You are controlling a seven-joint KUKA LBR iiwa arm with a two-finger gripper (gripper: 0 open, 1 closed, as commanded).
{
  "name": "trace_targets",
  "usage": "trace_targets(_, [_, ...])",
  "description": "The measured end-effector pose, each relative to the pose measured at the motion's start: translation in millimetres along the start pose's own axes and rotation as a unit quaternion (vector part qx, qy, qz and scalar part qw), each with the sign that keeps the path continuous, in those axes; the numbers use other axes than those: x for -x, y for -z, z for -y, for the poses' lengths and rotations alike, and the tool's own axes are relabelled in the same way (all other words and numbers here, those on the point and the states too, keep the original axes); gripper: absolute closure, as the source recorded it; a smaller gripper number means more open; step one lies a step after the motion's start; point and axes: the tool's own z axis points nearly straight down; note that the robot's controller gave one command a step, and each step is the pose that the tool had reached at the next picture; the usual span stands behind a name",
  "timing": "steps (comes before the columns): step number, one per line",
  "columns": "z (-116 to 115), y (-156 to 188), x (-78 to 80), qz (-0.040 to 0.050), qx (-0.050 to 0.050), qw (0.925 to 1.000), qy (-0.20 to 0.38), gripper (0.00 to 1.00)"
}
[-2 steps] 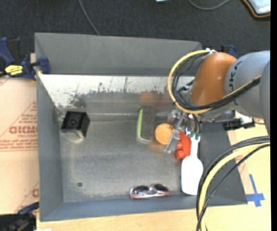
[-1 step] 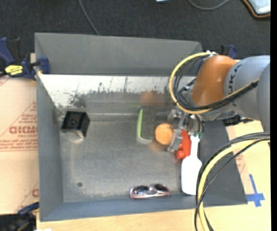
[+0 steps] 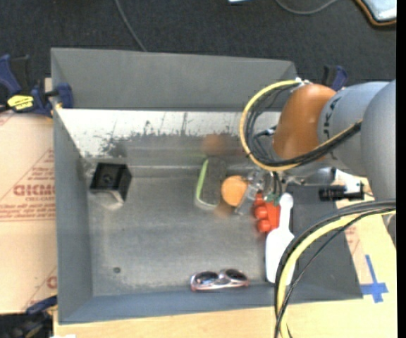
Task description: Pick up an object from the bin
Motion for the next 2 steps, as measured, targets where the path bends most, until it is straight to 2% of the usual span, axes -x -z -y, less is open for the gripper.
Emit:
trace_targets(1, [0.1,0.3,0.1,0.0001,0.000,1.0000,0.001,1.00])
trace_targets(2, [0.7,16.6,-0.5,0.0001,0.000,1.0000,0.001,1.00])
